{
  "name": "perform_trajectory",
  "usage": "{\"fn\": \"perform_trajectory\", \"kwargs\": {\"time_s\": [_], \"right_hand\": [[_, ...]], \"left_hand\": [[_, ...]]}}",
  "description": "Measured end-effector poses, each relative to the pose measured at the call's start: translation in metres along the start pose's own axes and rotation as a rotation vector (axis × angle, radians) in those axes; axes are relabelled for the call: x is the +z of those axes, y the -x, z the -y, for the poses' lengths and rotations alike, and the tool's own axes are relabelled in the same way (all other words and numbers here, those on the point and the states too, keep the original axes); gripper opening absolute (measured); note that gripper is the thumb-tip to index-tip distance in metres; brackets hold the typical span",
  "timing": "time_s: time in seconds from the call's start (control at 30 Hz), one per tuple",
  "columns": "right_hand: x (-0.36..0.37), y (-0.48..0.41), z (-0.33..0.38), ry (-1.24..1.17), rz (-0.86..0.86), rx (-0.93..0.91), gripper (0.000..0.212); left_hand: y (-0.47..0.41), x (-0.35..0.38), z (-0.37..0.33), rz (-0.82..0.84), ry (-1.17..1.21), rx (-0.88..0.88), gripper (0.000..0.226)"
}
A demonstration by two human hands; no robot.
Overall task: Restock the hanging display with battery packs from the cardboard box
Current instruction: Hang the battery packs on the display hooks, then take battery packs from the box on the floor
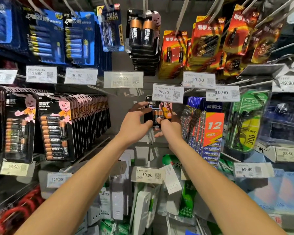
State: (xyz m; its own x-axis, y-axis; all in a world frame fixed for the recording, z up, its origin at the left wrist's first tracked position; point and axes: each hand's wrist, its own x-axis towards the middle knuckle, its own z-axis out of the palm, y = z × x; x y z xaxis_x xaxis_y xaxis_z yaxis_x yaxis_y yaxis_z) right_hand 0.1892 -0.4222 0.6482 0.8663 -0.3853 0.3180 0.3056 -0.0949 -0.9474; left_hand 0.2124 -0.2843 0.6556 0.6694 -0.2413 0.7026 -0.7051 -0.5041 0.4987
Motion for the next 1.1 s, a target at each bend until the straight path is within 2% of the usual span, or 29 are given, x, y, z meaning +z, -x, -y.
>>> {"fn": "perform_trajectory", "kwargs": {"time_s": [0.1, 0.17, 0.23, 0.33, 0.47, 0.67, 0.87, 1.0, 1.1], "right_hand": [[0.001, -0.002, 0.000, -0.005, -0.002, 0.043, 0.036], [-0.001, -0.002, -0.003, 0.074, -0.024, 0.066, 0.022], [-0.006, 0.004, -0.006, 0.244, -0.042, 0.053, 0.020], [-0.014, 0.020, -0.013, 0.591, -0.139, -0.095, 0.025], [-0.027, 0.056, -0.027, 0.800, -0.155, -0.331, 0.054], [-0.046, 0.122, -0.040, 1.011, -0.027, -0.570, 0.052], [-0.041, 0.206, -0.084, 1.016, 0.018, -0.581, 0.047], [-0.026, 0.267, -0.124, 0.937, 0.162, -0.532, 0.047], [-0.016, 0.322, -0.161, 0.901, 0.284, -0.419, 0.049]], "left_hand": [[-0.001, 0.003, 0.004, 0.050, -0.075, 0.013, 0.051], [0.003, 0.001, 0.004, 0.093, -0.150, 0.024, 0.058], [0.010, -0.003, 0.002, 0.126, -0.251, 0.037, 0.061], [0.025, -0.008, 0.001, 0.166, -0.434, 0.083, 0.067], [0.056, -0.017, 0.003, 0.176, -0.522, 0.227, 0.073], [0.118, -0.023, 0.003, 0.191, -0.562, 0.351, 0.073], [0.213, -0.039, 0.012, 0.269, -0.563, 0.266, 0.070], [0.290, -0.065, 0.028, 0.302, -0.567, 0.131, 0.067], [0.362, -0.081, 0.037, 0.320, -0.573, -0.009, 0.064]]}}
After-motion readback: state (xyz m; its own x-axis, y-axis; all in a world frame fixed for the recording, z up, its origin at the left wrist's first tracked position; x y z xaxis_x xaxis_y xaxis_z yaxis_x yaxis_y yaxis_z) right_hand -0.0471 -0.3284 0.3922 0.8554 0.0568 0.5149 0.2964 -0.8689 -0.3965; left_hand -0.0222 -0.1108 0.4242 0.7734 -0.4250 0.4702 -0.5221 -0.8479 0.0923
